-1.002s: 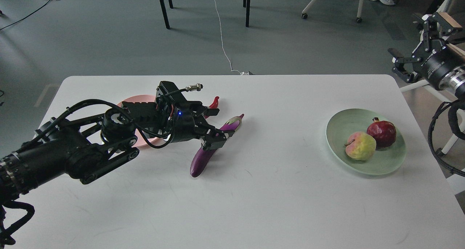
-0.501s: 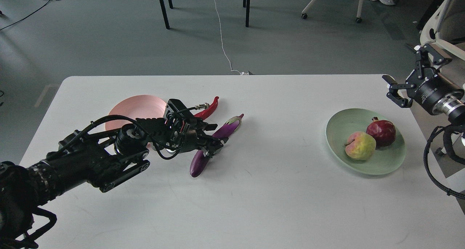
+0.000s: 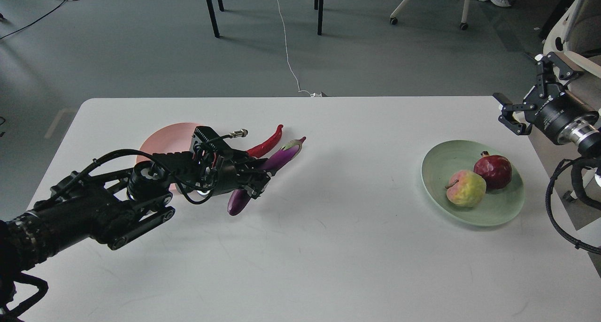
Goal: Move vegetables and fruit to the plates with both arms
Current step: 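Carry the eggplant onto the pink plate and release it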
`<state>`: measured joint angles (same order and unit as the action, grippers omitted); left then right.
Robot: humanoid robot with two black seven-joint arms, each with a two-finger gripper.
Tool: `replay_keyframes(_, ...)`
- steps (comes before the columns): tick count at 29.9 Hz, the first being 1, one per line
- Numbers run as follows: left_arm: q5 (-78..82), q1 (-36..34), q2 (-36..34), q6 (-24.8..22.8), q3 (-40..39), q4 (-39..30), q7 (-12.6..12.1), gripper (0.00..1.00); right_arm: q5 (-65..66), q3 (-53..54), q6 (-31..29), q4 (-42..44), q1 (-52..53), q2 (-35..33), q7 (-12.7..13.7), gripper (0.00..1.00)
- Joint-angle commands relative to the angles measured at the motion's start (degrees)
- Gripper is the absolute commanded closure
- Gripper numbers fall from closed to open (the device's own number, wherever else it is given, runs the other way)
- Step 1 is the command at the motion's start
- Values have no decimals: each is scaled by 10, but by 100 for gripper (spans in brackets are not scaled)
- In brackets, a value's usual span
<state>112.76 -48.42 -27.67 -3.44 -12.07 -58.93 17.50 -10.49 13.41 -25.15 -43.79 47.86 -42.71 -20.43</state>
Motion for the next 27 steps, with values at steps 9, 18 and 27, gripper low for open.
replay_keyframes(9, -72, 3, -112, 1, 11, 72, 2, 86, 0, 16, 2, 0, -1, 4, -1, 2)
replay_keyframes(18, -74, 21, -81, 2, 10, 151, -4, 46, 0, 15, -1, 0, -5, -3, -2, 2)
replay_keyframes(27, -99, 12, -67, 26, 10, 149, -4, 25, 0, 16, -1, 3, -7, 1, -3, 2)
